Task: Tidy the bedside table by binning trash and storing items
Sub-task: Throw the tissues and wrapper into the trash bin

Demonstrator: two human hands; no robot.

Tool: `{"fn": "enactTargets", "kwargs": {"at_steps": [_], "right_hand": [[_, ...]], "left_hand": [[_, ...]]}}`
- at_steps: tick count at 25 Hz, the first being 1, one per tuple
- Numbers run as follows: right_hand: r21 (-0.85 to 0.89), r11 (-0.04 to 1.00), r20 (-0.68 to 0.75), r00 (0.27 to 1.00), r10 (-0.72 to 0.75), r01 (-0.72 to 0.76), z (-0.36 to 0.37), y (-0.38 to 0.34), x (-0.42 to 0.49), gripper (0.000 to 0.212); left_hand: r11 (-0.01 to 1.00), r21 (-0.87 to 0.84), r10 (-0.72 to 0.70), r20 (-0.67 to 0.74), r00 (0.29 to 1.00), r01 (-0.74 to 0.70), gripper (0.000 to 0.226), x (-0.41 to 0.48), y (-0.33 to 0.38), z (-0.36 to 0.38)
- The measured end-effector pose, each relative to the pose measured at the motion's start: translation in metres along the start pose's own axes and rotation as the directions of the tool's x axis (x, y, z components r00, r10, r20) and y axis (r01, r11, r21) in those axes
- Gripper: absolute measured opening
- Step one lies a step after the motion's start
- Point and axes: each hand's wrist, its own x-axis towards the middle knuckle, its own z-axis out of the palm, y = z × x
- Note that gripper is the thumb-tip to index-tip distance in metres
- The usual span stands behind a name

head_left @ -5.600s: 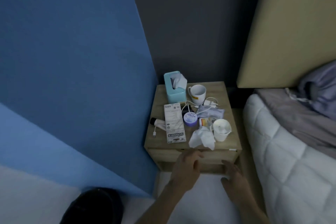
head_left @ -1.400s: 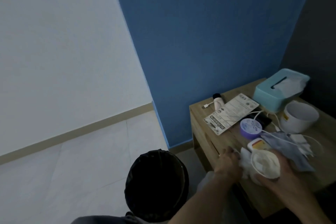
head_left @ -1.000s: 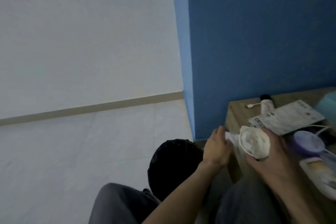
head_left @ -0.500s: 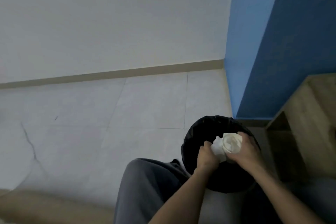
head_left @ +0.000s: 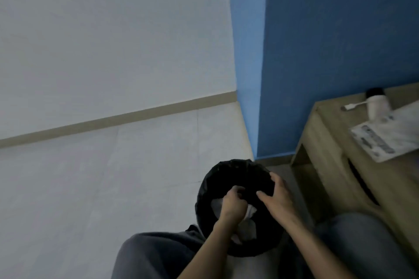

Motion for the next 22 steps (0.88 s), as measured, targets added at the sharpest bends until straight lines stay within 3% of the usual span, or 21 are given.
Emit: {"fn": "enactTargets", "kwargs": {"at_steps": [3, 5, 8, 11, 13, 15, 19, 22], "right_hand": [[0.103, 0.992, -0.115, 0.991, -0.065, 0.077, -0.047, -0.015, -0.011, 0.062], [0.135, 0.975, -0.252, 0.958, -0.14, 0.178, -0.094, -0.019, -0.019, 0.054], [0.133, 0.948, -0.485, 0.853, -0.191, 0.288, -0.173, -0.018, -0.037, 0.036], [0.143, 0.963, -0.625, 0.775, -0.09, 0.227, -0.234, -0.006, -0.048, 0.027], [0.184, 0.979, -0.576, 0.817, 0.032, 0.091, -0.252, 0.009, -0.04, 0.028], [0.201, 0.979, -0.451, 0.883, 0.129, -0.041, -0.255, 0.02, -0.024, 0.032], [0.367, 0.915, -0.257, 0.928, 0.27, -0.165, -0.248, 0.019, 0.007, 0.037], [0.504, 0.833, -0.162, 0.922, 0.352, -0.229, -0.244, 0.019, 0.019, 0.037]], "left_hand": [[0.981, -0.03, 0.192, 0.006, 0.981, -0.192, 0.033, -0.001, 0.057, 0.02], [0.931, -0.058, 0.363, 0.017, 0.932, -0.361, 0.027, -0.009, 0.105, 0.043], [0.812, -0.017, 0.583, 0.086, 0.808, -0.584, 0.029, -0.031, 0.167, 0.083], [0.679, 0.062, 0.688, 0.293, 0.664, -0.731, 0.039, -0.05, 0.193, 0.127], [0.552, 0.189, 0.671, 0.477, 0.567, -0.812, 0.053, -0.053, 0.189, 0.155], [0.415, 0.341, 0.62, 0.573, 0.536, -0.844, 0.063, -0.05, 0.179, 0.17], [0.437, 0.315, 0.663, 0.521, 0.538, -0.843, 0.061, -0.05, 0.174, 0.169], [0.413, 0.314, 0.659, 0.545, 0.518, -0.855, 0.057, -0.041, 0.173, 0.167]]}}
